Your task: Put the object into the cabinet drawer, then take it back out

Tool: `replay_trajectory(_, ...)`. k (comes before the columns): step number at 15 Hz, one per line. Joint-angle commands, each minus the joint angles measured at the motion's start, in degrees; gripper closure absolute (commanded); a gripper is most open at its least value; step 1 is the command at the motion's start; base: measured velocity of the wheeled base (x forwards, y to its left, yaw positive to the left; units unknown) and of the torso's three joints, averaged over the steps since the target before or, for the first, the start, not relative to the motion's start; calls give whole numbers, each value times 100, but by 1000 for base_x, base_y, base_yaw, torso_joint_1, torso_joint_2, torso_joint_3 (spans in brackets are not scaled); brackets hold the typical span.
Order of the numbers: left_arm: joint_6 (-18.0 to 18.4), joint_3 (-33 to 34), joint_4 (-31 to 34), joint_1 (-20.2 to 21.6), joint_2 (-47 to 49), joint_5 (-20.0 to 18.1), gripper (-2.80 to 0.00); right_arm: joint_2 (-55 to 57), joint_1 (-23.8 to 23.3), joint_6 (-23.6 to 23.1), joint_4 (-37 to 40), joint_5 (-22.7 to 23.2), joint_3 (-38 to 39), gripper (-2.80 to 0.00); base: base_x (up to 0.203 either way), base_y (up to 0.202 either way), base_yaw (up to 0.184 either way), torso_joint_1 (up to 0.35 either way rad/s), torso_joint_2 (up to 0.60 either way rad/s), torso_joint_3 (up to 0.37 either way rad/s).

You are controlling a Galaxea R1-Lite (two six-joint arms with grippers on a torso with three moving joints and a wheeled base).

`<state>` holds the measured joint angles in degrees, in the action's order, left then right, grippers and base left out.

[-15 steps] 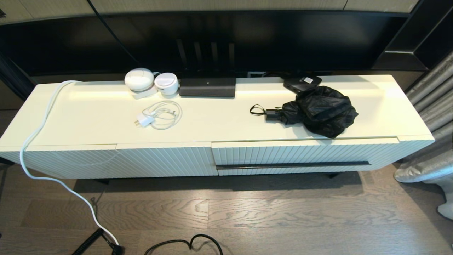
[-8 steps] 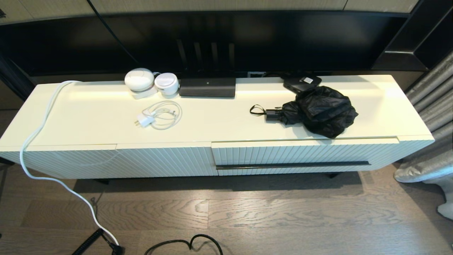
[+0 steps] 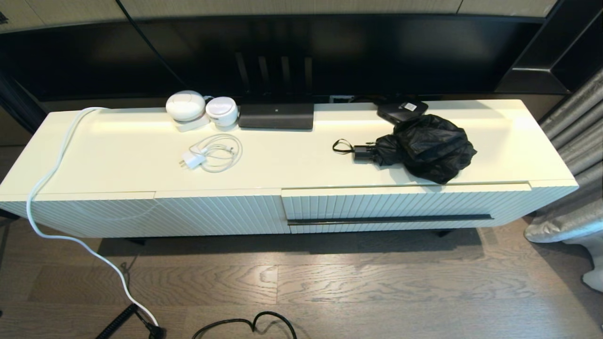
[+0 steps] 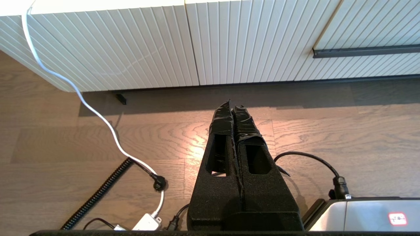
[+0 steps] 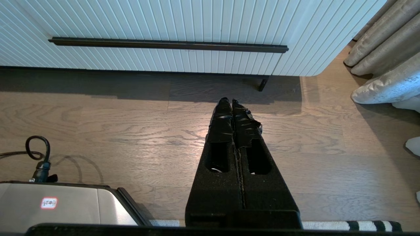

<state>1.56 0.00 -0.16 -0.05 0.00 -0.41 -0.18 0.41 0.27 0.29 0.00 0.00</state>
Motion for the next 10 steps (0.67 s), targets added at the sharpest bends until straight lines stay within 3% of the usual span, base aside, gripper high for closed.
replay_trajectory(1, -1, 9, -2, 4, 9, -2, 0, -8, 2, 8, -3, 0, 0, 0, 0, 0, 0, 0, 0, 0)
replay_trajectory(10, 2, 9, -2, -4, 9, -2, 0, -8, 2, -1, 6, 0, 0, 0, 0, 0, 0, 0, 0, 0)
